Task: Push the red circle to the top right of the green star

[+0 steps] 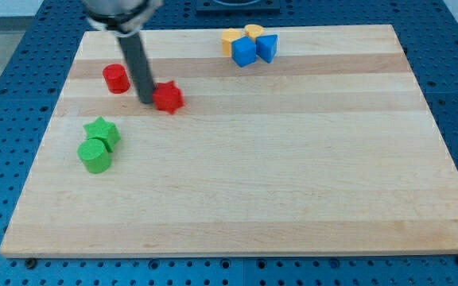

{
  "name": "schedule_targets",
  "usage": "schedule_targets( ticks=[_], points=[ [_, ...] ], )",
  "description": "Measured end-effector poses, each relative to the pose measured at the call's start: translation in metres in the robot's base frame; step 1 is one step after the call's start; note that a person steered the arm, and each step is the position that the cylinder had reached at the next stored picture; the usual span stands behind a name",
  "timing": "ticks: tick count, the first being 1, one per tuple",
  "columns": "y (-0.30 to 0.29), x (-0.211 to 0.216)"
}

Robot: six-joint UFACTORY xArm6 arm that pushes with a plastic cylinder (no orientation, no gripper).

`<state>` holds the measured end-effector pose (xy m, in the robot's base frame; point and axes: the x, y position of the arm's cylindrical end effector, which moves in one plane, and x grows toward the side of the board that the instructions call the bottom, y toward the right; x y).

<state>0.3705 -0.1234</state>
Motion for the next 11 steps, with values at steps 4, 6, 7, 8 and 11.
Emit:
schedule_targets(
  ticks=[4,6,7,8,11],
  points=[
    [0.036,0.035],
    [-0.113,0.002],
    [-0.16,-0.023],
    [-0.118,-0.067],
    [-0.065,-0.03]
  ],
)
